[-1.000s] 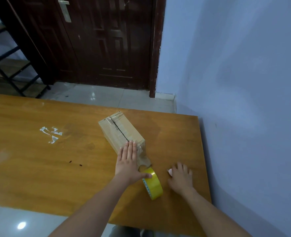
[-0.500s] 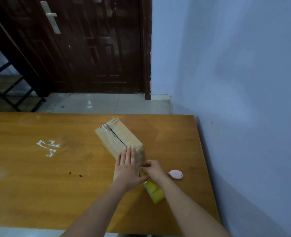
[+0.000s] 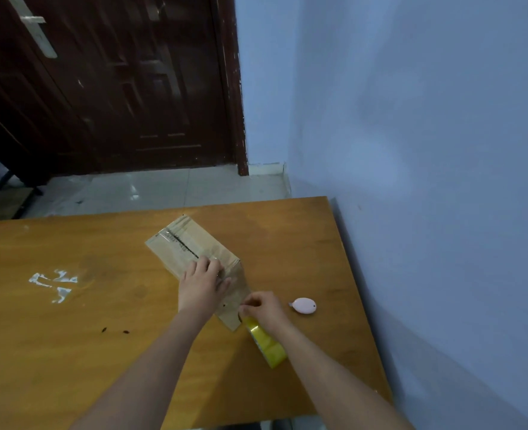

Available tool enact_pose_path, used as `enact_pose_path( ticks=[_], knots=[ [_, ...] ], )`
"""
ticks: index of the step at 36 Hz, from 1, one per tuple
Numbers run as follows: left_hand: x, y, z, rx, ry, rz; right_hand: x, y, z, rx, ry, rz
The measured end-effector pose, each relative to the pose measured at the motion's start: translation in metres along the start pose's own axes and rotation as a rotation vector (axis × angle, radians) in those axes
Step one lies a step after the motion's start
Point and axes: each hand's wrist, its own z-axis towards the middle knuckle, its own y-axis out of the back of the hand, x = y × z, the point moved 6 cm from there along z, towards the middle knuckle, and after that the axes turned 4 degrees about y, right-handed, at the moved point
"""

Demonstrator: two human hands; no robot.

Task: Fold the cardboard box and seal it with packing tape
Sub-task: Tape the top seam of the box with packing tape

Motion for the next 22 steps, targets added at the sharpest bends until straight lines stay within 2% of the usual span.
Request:
enact_pose_path(
  ticks=[9, 14, 22],
  knots=[
    [-0.008, 0.004, -0.005, -0.099, -0.053, 0.133, -0.004, 0.002, -0.002, -0.030, 0.006, -0.045],
    [-0.013, 0.002, -0.009, -0.090, -0.050, 0.253, -0.004, 0.003, -0.003, -0.028, 0.004, -0.059],
    [-0.014, 0.006, -0.005, -0.069, -0.025, 0.203, -0.007, 0.002, -0.002, -0.036, -0.013, -0.070]
  ],
)
